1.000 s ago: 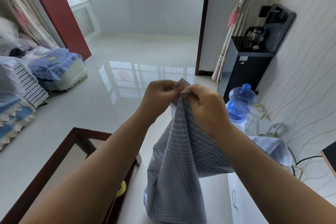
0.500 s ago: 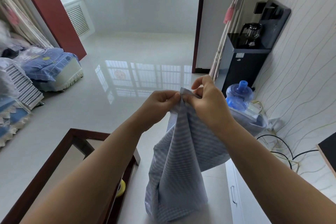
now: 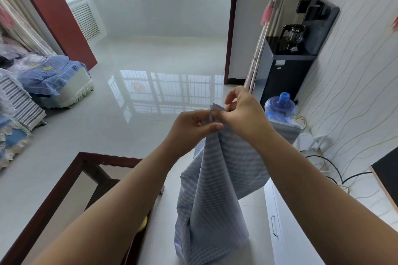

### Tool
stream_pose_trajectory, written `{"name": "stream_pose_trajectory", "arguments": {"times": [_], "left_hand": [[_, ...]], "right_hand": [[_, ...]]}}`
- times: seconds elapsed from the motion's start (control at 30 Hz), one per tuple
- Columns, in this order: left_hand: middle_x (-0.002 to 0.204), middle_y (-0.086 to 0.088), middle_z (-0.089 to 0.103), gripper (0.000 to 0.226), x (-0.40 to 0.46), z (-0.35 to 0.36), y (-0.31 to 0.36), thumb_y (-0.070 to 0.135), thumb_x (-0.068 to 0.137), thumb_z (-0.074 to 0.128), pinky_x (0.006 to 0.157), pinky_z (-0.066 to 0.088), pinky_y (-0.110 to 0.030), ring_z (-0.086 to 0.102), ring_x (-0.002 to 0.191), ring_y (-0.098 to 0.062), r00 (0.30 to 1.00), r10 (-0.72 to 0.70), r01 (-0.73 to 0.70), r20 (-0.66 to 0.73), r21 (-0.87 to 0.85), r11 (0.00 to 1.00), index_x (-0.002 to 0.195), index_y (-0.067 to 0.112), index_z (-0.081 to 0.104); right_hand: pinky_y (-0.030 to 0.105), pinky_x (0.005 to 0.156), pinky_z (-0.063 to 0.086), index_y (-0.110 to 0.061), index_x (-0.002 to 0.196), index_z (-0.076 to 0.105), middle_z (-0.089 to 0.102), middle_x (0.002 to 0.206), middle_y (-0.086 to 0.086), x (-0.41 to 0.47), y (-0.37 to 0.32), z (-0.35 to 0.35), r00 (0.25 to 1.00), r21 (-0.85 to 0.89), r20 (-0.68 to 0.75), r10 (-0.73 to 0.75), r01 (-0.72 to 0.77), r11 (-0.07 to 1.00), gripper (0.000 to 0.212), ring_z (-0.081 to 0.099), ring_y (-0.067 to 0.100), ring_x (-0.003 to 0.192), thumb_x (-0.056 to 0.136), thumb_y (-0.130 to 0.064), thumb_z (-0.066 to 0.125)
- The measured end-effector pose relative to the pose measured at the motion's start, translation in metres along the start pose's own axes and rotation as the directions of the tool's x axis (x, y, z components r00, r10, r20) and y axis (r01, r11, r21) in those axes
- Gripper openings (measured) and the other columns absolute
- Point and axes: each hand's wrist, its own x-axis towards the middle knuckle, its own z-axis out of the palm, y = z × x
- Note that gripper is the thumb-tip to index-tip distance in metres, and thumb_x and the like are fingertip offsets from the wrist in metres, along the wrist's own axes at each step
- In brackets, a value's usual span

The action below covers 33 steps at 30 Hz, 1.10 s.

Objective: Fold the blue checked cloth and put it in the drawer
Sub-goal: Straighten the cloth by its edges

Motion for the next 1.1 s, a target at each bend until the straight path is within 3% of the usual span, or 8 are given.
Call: {"name": "stream_pose_trajectory", "arguments": {"times": [0.07, 0.3, 0.43, 0.53, 0.63, 0.8, 0.93, 1.1], "left_hand": [[0.052, 0.005, 0.038, 0.036, 0.001, 0.003, 0.000, 0.013, 0.079, 0.075, 0.056, 0.034, -0.022, 0.034, 0.054, -0.010, 0.999, -0.010, 0.010, -0.045, 0.009, 1.000, 0.055, 0.003, 0.050], [0.079, -0.014, 0.072, 0.016, 0.002, 0.001, 0.007, 0.008, 0.091, 0.061, 0.070, 0.056, -0.025, 0.066, 0.074, -0.015, 0.992, -0.068, 0.049, -0.103, -0.173, 0.984, 0.086, -0.001, 0.073], [0.070, -0.005, 0.068, 0.020, 0.013, -0.001, 0.018, 0.013, 0.092, 0.060, 0.061, 0.053, -0.019, 0.062, 0.066, -0.008, 0.985, -0.088, 0.062, -0.146, -0.173, 0.983, 0.081, 0.002, 0.073], [0.086, -0.018, 0.072, 0.017, 0.025, -0.004, 0.025, 0.010, 0.093, 0.059, 0.071, 0.056, -0.030, 0.066, 0.077, -0.018, 0.984, -0.087, 0.058, -0.156, -0.184, 0.981, 0.092, 0.000, 0.073], [0.078, -0.006, 0.067, 0.019, 0.035, -0.013, 0.030, 0.012, 0.095, 0.056, 0.066, 0.054, -0.026, 0.061, 0.073, -0.014, 0.964, -0.131, 0.061, -0.230, -0.287, 0.956, 0.085, 0.004, 0.070], [0.076, 0.000, 0.066, 0.024, 0.050, -0.053, 0.043, 0.012, 0.097, 0.051, 0.069, 0.052, -0.027, 0.062, 0.072, -0.014, 0.954, -0.131, -0.006, -0.270, -0.455, 0.891, 0.080, 0.014, 0.068], [0.072, 0.001, 0.065, 0.028, 0.057, -0.066, 0.049, 0.008, 0.098, 0.049, 0.068, 0.053, -0.024, 0.061, 0.071, -0.013, 0.970, -0.074, -0.049, -0.231, -0.482, 0.875, 0.077, 0.013, 0.067], [0.074, 0.000, 0.066, 0.032, 0.059, -0.070, 0.041, 0.008, 0.097, 0.048, 0.070, 0.054, -0.025, 0.062, 0.073, -0.014, 0.970, -0.076, -0.050, -0.231, -0.494, 0.868, 0.076, 0.016, 0.070]], "right_hand": [[0.026, 0.064, 0.050, -0.021, 0.090, 0.049, 0.062, 0.078, -0.002, 0.005, 0.000, -0.002, 0.996, 0.036, 0.071, 0.057, -0.060, 0.998, 0.036, 0.059, 0.011, 0.069, 0.074, -0.030, 0.079], [0.025, 0.067, 0.047, -0.027, 0.094, 0.055, 0.068, 0.086, -0.004, 0.015, 0.003, -0.018, 0.961, 0.073, 0.277, 0.019, -0.041, 0.996, 0.039, 0.063, 0.008, 0.078, 0.076, -0.060, 0.065], [0.016, 0.057, 0.039, -0.025, 0.109, 0.050, 0.061, 0.069, -0.010, 0.019, 0.000, -0.024, 0.957, 0.047, 0.280, -0.078, 0.068, 0.997, 0.051, 0.055, -0.007, 0.052, 0.075, -0.061, 0.064], [0.019, 0.066, 0.045, -0.027, 0.124, 0.046, 0.065, 0.076, -0.008, 0.024, -0.001, -0.030, 0.950, 0.067, 0.280, -0.138, 0.124, 0.990, 0.062, 0.059, -0.002, 0.064, 0.075, -0.058, 0.067], [0.028, 0.080, 0.050, -0.031, 0.132, 0.039, 0.064, 0.095, -0.005, 0.033, 0.008, -0.040, 0.948, -0.115, 0.310, -0.073, 0.114, 0.987, 0.074, 0.062, 0.010, 0.086, 0.071, -0.059, 0.070], [0.030, 0.081, 0.048, -0.031, 0.107, 0.053, 0.061, 0.095, -0.010, 0.033, 0.052, -0.064, 0.882, -0.320, 0.438, 0.174, -0.028, 0.947, 0.033, 0.060, 0.014, 0.094, 0.080, -0.038, 0.070], [0.035, 0.086, 0.045, -0.021, 0.117, 0.054, 0.062, 0.105, 0.003, 0.035, 0.072, -0.071, 0.892, -0.351, 0.408, 0.195, -0.044, 0.935, 0.043, 0.058, 0.025, 0.101, 0.080, -0.033, 0.072], [0.031, 0.074, 0.045, -0.013, 0.095, 0.069, 0.066, 0.087, 0.004, 0.038, 0.090, -0.077, 0.908, -0.310, 0.329, 0.259, -0.155, 0.938, 0.023, 0.062, 0.022, 0.088, 0.085, -0.033, 0.065]]}}
